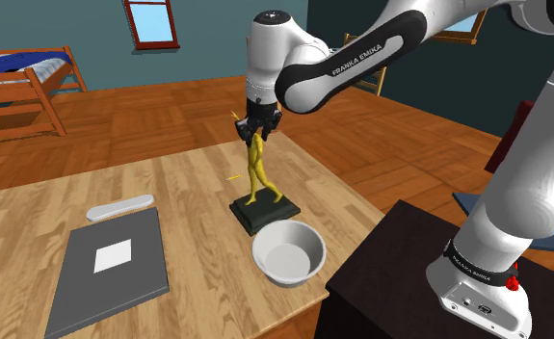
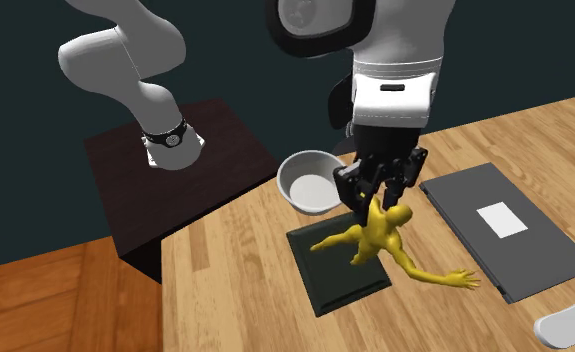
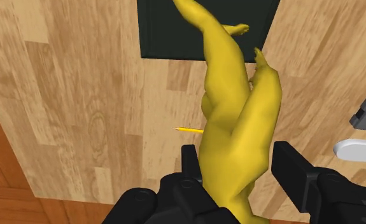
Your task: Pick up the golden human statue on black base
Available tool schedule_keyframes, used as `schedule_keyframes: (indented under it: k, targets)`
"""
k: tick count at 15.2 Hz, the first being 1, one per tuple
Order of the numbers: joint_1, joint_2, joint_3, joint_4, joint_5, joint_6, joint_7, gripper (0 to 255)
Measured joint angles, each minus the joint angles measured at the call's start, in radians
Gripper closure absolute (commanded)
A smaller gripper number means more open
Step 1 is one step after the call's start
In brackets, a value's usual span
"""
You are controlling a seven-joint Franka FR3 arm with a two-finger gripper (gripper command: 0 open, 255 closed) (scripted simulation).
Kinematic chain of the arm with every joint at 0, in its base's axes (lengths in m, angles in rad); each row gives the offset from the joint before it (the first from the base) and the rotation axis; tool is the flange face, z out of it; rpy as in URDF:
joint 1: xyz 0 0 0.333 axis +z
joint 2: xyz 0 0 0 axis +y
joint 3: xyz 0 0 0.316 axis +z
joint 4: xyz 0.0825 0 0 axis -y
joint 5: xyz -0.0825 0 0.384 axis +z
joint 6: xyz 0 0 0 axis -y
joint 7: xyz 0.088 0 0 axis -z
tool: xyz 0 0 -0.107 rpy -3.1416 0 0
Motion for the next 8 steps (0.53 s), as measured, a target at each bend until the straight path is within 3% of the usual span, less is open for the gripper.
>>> schedule_keyframes:
  k: [8]
  targets:
    - [0.0,-0.039,0.002,0.064,0.051,-0.091,-0.054,255]
